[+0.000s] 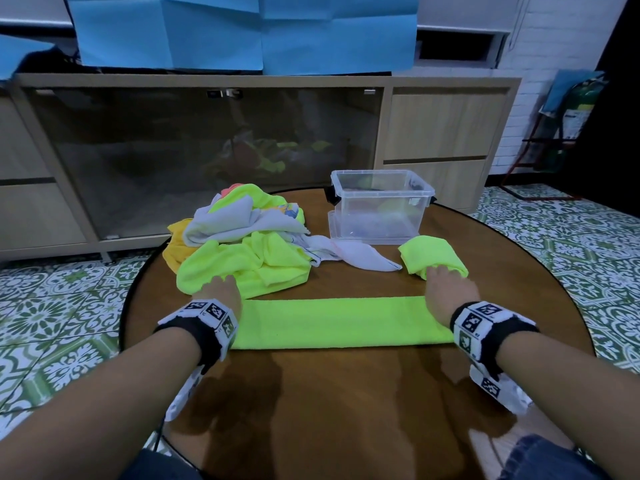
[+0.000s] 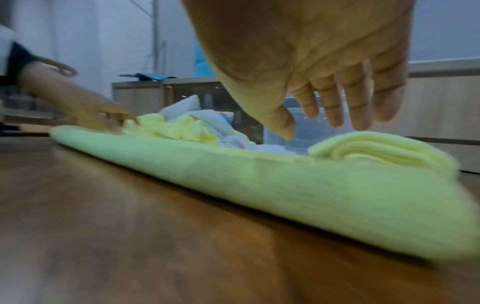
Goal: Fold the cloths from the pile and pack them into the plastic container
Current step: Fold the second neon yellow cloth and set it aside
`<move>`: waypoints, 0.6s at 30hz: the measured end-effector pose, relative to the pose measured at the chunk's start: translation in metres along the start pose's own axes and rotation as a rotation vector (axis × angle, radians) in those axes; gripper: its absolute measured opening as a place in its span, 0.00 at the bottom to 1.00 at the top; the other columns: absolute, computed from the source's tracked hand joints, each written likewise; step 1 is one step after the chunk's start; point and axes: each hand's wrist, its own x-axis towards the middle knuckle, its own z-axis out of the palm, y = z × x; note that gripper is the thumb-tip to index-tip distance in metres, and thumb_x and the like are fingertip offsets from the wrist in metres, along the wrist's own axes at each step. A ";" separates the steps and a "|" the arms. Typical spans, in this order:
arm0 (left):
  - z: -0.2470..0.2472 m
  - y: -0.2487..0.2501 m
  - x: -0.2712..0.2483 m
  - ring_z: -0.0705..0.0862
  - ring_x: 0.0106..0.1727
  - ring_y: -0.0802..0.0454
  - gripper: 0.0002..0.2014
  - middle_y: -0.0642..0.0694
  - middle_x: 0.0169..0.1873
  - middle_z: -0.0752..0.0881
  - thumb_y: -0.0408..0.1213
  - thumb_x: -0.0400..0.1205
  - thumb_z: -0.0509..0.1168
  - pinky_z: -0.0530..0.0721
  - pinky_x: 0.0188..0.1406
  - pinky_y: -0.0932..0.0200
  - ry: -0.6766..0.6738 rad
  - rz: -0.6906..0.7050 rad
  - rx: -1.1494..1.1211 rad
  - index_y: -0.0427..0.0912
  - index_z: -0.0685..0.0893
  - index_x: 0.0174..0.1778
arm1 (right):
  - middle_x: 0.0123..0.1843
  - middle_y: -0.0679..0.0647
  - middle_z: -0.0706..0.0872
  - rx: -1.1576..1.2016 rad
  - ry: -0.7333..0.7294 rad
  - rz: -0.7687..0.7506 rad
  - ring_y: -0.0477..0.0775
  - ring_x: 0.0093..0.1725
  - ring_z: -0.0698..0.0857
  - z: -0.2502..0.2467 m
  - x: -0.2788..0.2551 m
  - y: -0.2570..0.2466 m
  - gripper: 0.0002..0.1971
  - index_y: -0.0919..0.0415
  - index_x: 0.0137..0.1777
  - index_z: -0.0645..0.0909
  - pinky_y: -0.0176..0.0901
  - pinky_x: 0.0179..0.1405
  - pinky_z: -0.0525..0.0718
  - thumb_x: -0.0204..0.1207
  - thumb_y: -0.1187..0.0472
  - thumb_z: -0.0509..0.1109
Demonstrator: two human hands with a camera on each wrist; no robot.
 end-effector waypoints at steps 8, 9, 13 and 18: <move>0.037 0.101 -0.062 0.40 0.84 0.43 0.46 0.46 0.83 0.40 0.72 0.72 0.22 0.45 0.80 0.39 -0.096 0.603 -0.050 0.49 0.42 0.83 | 0.84 0.55 0.34 0.088 -0.388 -0.309 0.61 0.83 0.39 0.022 -0.022 -0.046 0.32 0.59 0.83 0.36 0.57 0.82 0.52 0.87 0.48 0.46; 0.042 0.107 -0.065 0.40 0.83 0.43 0.57 0.46 0.83 0.39 0.76 0.59 0.12 0.43 0.80 0.39 -0.130 0.615 -0.050 0.50 0.41 0.83 | 0.84 0.55 0.34 0.077 -0.407 -0.311 0.61 0.83 0.39 0.024 -0.022 -0.044 0.32 0.57 0.83 0.36 0.57 0.82 0.51 0.87 0.46 0.45; 0.044 0.108 -0.061 0.38 0.83 0.45 0.35 0.47 0.82 0.36 0.64 0.82 0.30 0.41 0.80 0.39 -0.181 0.590 -0.044 0.51 0.38 0.83 | 0.84 0.53 0.33 0.071 -0.446 -0.331 0.60 0.84 0.39 0.031 -0.020 -0.034 0.33 0.53 0.83 0.34 0.57 0.81 0.49 0.85 0.41 0.42; 0.039 0.080 -0.041 0.36 0.83 0.48 0.32 0.48 0.81 0.33 0.57 0.87 0.38 0.39 0.79 0.39 -0.237 0.556 -0.037 0.47 0.35 0.82 | 0.84 0.53 0.33 0.084 -0.427 -0.373 0.59 0.83 0.37 0.037 -0.015 -0.030 0.33 0.53 0.83 0.33 0.57 0.82 0.45 0.84 0.39 0.40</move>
